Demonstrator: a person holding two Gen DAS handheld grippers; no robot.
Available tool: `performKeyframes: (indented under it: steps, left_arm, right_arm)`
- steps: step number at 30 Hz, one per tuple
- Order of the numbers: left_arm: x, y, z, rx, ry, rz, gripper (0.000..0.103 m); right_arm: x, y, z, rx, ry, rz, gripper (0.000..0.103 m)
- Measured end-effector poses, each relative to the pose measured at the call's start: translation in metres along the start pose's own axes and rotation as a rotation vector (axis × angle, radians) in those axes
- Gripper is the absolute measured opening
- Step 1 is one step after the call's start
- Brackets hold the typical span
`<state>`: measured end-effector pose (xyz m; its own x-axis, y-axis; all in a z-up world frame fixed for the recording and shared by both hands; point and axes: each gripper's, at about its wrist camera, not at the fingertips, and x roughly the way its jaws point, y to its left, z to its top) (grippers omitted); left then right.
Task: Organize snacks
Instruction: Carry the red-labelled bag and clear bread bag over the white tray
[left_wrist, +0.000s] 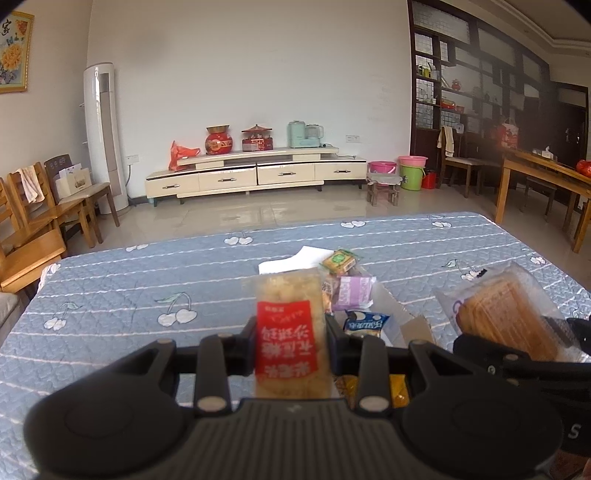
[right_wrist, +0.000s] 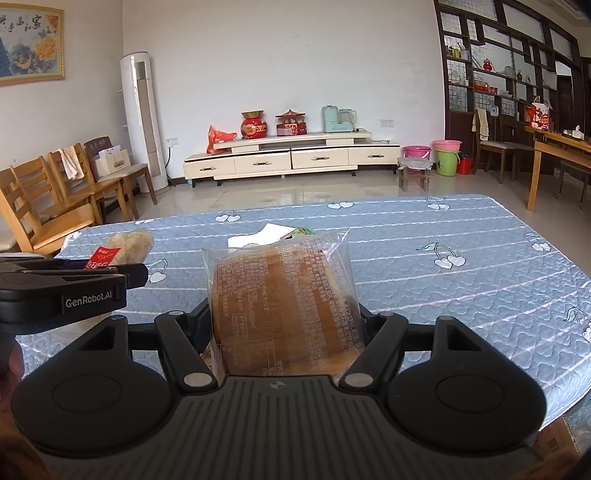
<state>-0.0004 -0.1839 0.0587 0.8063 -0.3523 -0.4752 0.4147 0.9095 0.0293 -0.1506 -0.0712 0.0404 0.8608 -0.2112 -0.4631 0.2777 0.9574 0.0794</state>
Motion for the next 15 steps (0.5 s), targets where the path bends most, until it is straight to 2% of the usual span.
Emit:
performKeyframes:
  steps: [15]
  left_arm:
    - [0.028,-0.008,0.004,-0.018,0.034,0.003,0.034]
  right_arm:
    - [0.019,0.004,0.003,0.02,0.025,0.031,0.088]
